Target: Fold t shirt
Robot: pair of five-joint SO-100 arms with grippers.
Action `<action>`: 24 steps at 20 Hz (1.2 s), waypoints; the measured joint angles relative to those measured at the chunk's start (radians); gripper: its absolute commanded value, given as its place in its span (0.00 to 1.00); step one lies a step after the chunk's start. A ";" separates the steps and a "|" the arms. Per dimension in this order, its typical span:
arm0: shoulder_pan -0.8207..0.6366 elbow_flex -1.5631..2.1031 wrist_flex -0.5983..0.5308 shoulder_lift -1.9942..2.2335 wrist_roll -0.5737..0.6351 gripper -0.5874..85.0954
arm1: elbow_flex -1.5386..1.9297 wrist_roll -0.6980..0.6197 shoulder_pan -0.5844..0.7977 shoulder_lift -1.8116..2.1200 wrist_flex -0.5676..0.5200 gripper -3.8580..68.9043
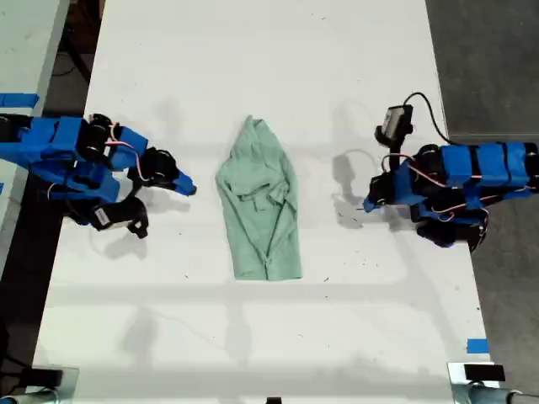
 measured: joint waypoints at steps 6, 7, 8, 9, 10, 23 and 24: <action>0.124 -0.614 0.153 -0.706 -0.117 0.27 | -0.698 0.156 -0.238 -0.670 0.123 0.45; 0.143 -0.649 0.170 -0.753 -0.124 0.29 | -0.795 0.169 -0.270 -0.756 0.138 0.45; 0.158 -0.670 0.179 -0.790 -0.133 0.29 | -0.884 0.173 -0.296 -0.839 0.140 0.45; 0.170 -0.678 0.184 -0.819 -0.146 0.29 | -0.962 0.178 -0.316 -0.911 0.150 0.45; 0.179 -0.678 0.190 -0.839 -0.164 0.29 | -1.028 0.178 -0.330 -0.968 0.167 0.44; 0.190 -0.951 0.175 -1.177 -0.221 0.04 | -1.131 0.163 -0.345 -1.198 0.109 0.38; 0.186 -0.962 0.175 -1.193 -0.216 0.01 | -1.131 0.163 -0.345 -1.198 0.109 0.38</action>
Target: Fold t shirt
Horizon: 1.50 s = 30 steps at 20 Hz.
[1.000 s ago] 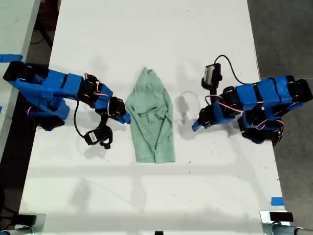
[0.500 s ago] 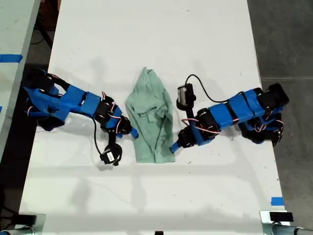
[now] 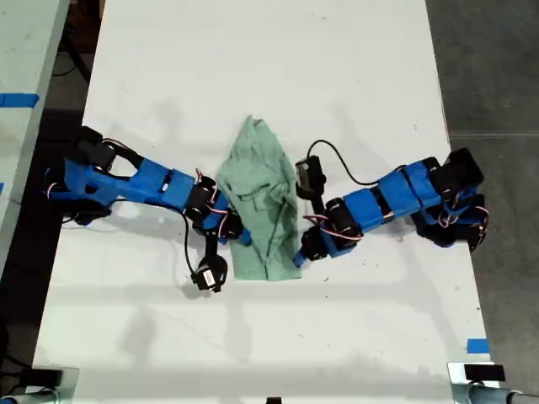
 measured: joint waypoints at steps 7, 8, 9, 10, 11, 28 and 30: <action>-0.009 -0.055 0.000 -0.086 0.012 0.01 | 0.000 0.012 -0.020 -0.011 -0.020 0.37; -0.009 -0.063 0.002 -0.092 0.014 0.01 | 0.000 0.028 -0.025 -0.025 -0.032 0.37; -0.009 -0.069 0.002 -0.097 0.020 0.01 | 0.000 0.043 -0.029 -0.048 -0.052 0.37; -0.009 -0.071 0.002 -0.100 0.021 0.01 | 0.002 0.051 -0.031 -0.067 -0.084 0.37; -0.009 -0.071 0.002 -0.101 0.021 0.01 | 0.000 0.054 -0.032 -0.091 -0.121 0.37; -0.002 -0.176 0.021 -0.114 0.072 0.01 | -0.137 0.008 -0.017 -0.221 -0.242 0.08; 0.000 -0.198 0.031 -0.097 0.097 0.01 | -0.172 -0.034 0.002 -0.195 -0.222 0.08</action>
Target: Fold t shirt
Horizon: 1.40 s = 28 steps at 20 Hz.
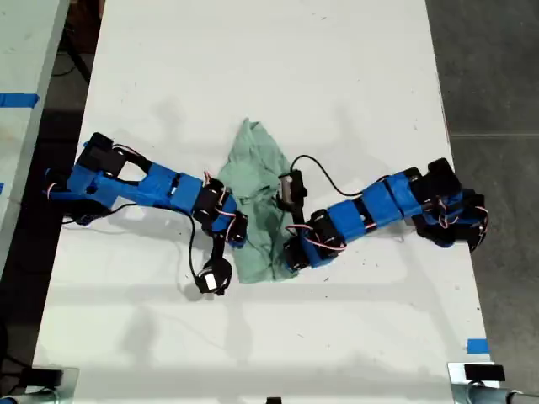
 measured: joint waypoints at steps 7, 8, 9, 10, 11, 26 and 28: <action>-0.061 -0.002 0.175 0.256 0.044 0.01 | -0.006 -0.183 0.175 0.256 0.091 0.08; -0.098 0.003 0.192 0.301 0.067 0.01 | -0.006 -0.216 0.213 0.288 0.092 0.08; -0.140 0.014 0.202 0.341 0.095 0.01 | -0.006 -0.250 0.249 0.316 0.091 0.08; -0.183 0.018 0.210 0.376 0.123 0.01 | -0.006 -0.291 0.285 0.330 0.066 0.08; -0.229 0.021 0.210 0.403 0.156 0.01 | -0.006 -0.333 0.318 0.334 0.032 0.08; -0.744 0.143 0.229 0.333 0.433 0.01 | 0.094 -0.729 0.815 0.242 -0.183 0.08; -0.739 0.143 0.209 0.244 0.456 0.03 | 0.104 -0.761 0.844 0.161 -0.183 0.08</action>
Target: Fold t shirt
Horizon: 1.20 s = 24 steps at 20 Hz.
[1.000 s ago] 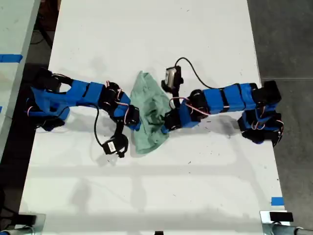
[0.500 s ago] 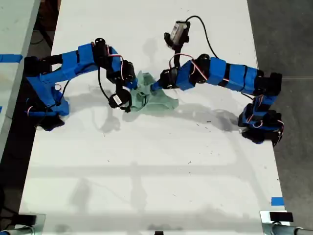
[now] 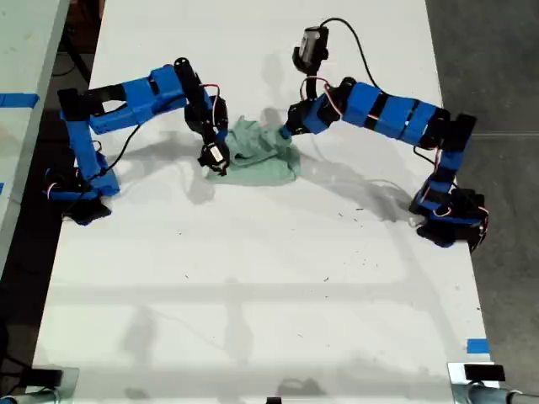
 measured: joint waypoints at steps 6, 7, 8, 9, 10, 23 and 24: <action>-0.028 -0.006 -0.017 -0.124 0.083 0.36 | 0.000 -0.058 0.037 -0.104 0.008 0.70; -0.037 -0.006 -0.017 -0.124 0.098 0.35 | 0.000 -0.074 0.043 -0.104 0.018 0.71; -0.046 -0.006 -0.003 -0.104 0.103 0.34 | -0.003 -0.098 0.054 -0.104 0.035 0.70; -0.055 -0.006 0.012 -0.074 0.103 0.34 | -0.034 -0.112 0.063 -0.104 0.063 0.69; -0.071 -0.006 0.034 -0.028 0.098 0.34 | -0.075 -0.123 0.075 -0.097 0.100 0.66; 0.097 0.339 0.106 0.969 -0.207 0.01 | 0.178 -0.014 -0.014 0.693 0.482 0.10; 0.215 0.411 0.081 1.080 -0.287 0.01 | 0.264 0.057 -0.077 0.810 0.509 0.07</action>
